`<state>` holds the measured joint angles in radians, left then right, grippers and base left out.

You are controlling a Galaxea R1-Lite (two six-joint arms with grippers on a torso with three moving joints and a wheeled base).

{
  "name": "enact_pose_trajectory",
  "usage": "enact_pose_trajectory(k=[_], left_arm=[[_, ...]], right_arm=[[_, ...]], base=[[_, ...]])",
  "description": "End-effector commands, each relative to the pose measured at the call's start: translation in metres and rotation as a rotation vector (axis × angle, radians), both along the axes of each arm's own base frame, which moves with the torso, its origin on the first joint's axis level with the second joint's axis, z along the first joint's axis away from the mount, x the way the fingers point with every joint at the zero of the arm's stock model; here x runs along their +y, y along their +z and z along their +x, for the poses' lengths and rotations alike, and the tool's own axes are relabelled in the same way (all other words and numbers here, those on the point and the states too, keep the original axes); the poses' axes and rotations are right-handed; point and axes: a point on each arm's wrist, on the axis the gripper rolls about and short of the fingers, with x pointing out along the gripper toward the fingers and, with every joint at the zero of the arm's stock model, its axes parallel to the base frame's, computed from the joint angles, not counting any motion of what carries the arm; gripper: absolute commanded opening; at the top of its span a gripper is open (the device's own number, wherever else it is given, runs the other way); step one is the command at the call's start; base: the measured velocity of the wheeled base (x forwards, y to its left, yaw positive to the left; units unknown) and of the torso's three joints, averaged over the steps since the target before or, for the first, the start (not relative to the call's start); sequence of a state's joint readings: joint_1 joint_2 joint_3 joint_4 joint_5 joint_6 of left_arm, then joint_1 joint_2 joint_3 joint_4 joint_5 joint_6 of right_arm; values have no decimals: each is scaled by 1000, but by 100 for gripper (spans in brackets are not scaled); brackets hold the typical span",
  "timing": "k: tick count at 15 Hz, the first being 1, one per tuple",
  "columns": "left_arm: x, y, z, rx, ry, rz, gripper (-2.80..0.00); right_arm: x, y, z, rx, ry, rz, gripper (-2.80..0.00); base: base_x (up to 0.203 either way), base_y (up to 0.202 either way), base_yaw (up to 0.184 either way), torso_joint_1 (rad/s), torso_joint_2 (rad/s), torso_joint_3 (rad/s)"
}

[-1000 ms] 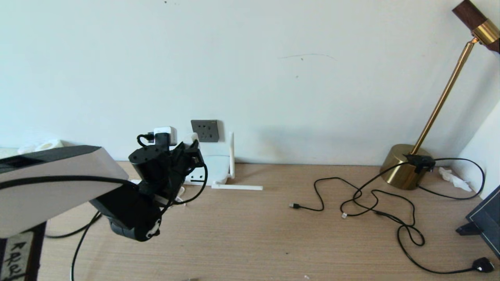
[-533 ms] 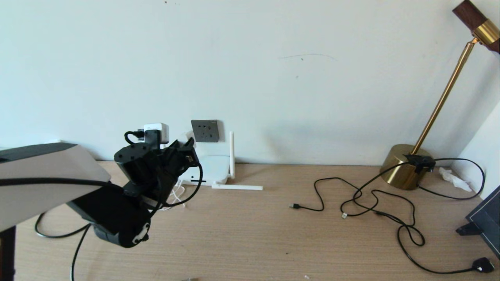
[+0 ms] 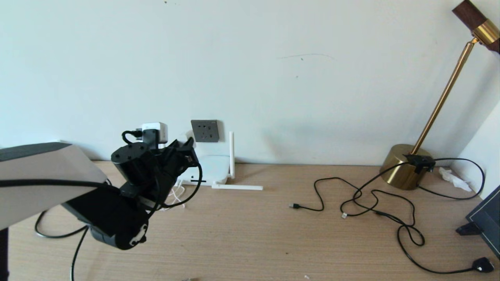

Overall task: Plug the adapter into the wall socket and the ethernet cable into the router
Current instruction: Align plug and socket

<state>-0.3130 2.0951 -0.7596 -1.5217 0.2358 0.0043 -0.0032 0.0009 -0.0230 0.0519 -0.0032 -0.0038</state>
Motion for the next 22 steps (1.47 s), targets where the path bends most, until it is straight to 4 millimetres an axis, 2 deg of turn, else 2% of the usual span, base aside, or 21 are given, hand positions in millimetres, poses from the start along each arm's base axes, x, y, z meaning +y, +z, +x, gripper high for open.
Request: enact_pose_trajectory(k=[1,6,9,14,22], left_arm=[[0,1,0,-9,2,-3,-280],[0,10,1,-39,3,-10,-280],[-2,25,11,-107,4,-25,-280],[-5,6,31,-91,13,7,-280],[-5,3,31,-83,14,16,-280]], right_arm=[[0,0,0,1,0,-1,0],[0,0,0,1,0,-1,0],[0,0,0,0,0,-1,0],[0,0,0,1,0,-1,0],[0,0,0,-1,0,-1,0]], base=[[0,0,0,0,0,0],[0,0,0,-114,298,172],[0,0,0,-22,64,36],[0,0,0,0,0,0],[0,0,0,0,0,0]])
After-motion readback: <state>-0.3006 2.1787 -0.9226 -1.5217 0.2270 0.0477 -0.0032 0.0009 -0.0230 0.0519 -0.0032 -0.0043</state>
